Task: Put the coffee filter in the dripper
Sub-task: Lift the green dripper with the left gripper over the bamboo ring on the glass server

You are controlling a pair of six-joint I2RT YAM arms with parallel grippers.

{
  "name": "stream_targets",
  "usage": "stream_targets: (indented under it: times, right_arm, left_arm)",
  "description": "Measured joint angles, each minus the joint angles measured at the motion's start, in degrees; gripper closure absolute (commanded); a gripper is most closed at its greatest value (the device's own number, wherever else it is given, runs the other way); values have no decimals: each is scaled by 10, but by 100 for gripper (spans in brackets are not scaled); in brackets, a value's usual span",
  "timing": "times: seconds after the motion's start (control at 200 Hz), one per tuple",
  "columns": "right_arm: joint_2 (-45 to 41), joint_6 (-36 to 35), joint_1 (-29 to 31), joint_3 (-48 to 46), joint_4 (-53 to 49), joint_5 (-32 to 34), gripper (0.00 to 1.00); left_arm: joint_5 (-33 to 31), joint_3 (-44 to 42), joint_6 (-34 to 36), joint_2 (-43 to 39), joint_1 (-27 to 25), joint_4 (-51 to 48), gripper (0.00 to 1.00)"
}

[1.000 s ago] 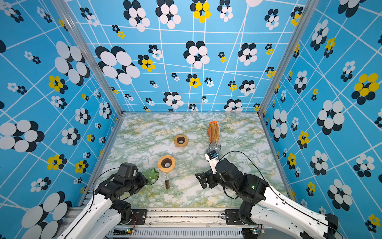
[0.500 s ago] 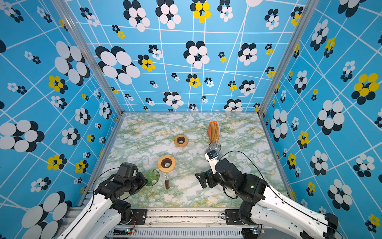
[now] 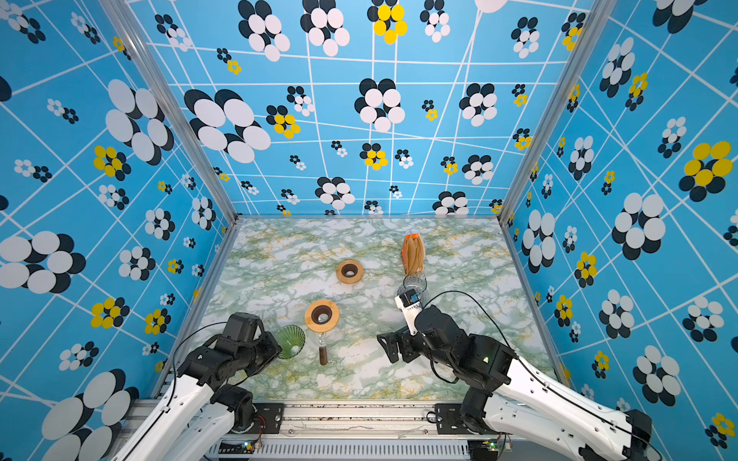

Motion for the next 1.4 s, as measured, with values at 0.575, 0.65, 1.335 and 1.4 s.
stream_targets:
  times: [0.575,0.65,1.335,1.4]
  right_arm:
    - [0,-5,-2,8,0,-5,1]
    - [0,-5,-2,10,0,-12,1]
    - [-8,-4,-2,16,35,-74,1]
    - [-7,-4,-2,16,37,-76,1]
  left_arm:
    - [-33,215,68,50,8,-109,90]
    - [-23,243,79,67,9,-116,90]
    - [119,351,174,221,-21,-124,90]
    - [122,356,179,232,-29,-122,90]
